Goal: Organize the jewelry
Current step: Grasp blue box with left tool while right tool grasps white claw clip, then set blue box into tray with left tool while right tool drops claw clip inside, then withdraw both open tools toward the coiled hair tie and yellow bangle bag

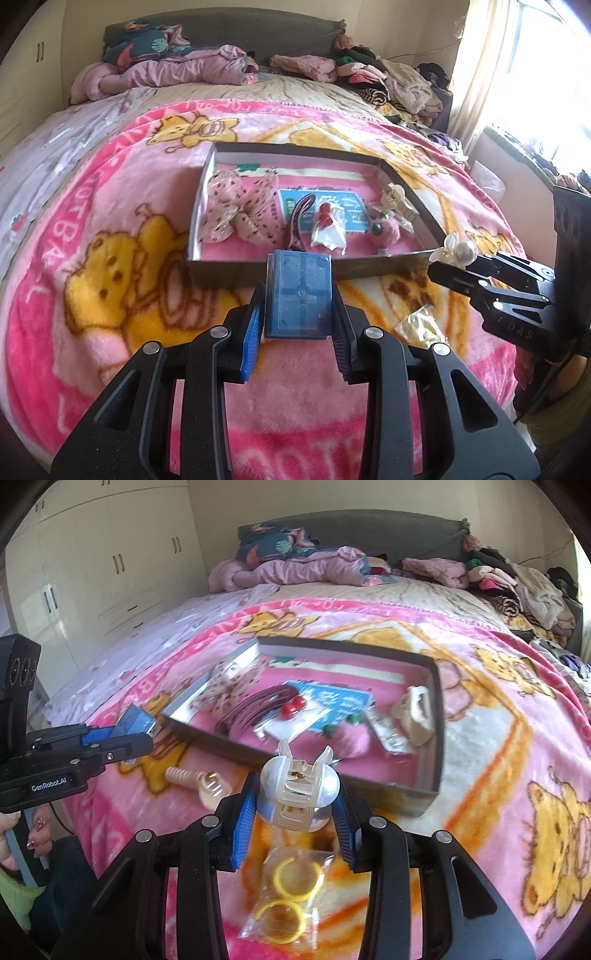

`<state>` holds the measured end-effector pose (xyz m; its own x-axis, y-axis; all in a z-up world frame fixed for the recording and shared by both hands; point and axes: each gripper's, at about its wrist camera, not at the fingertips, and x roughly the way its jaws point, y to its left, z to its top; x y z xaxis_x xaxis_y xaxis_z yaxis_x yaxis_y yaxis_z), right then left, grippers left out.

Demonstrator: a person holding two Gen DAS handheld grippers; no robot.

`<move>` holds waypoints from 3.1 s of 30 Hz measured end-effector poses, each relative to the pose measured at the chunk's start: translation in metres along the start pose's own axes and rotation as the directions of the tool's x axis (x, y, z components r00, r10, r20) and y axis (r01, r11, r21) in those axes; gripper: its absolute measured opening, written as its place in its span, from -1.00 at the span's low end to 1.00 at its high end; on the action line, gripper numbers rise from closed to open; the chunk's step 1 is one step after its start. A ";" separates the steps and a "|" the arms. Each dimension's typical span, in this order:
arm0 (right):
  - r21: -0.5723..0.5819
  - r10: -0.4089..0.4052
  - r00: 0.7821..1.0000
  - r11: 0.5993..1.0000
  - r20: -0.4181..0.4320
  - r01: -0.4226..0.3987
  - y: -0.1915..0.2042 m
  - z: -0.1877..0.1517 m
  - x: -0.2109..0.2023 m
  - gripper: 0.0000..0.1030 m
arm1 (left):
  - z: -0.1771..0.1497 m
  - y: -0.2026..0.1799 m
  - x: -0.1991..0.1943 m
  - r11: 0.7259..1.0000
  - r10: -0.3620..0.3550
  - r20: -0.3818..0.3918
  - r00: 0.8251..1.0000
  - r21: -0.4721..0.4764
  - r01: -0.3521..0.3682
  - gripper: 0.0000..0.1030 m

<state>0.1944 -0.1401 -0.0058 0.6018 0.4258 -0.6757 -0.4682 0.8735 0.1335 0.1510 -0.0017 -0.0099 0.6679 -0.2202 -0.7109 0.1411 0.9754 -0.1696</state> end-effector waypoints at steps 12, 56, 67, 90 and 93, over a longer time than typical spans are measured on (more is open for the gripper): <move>0.055 -0.070 0.996 0.996 0.052 0.067 -0.037 0.014 -0.014 -0.29 | 0.023 -0.017 0.014 0.999 -0.020 0.000 1.000 0.046 0.020 -0.52; 0.084 -0.127 0.991 0.988 -0.050 0.130 -0.069 0.027 0.053 -0.29 | 0.055 0.041 0.100 0.999 0.024 -0.050 0.998 -0.023 -0.025 -0.52; 0.085 -0.121 0.989 0.988 -0.086 0.128 -0.067 0.018 0.058 -0.28 | 0.053 0.040 0.104 0.999 0.030 -0.057 0.998 -0.015 -0.031 -0.52; 0.076 -0.141 0.990 0.987 -0.003 0.141 -0.052 0.020 0.006 0.56 | 0.051 0.033 0.065 0.998 0.049 0.001 0.999 -0.029 -0.049 0.38; 0.075 -0.141 0.990 0.987 0.004 0.141 -0.050 0.019 0.001 0.63 | 0.050 0.034 0.057 0.998 0.053 0.007 0.999 -0.037 -0.052 0.46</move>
<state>0.2309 -0.1791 0.0007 0.6642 0.2988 -0.6852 -0.3288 0.9400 0.0912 0.2307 0.0190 -0.0220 0.6796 -0.1685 -0.7140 0.0791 0.9844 -0.1570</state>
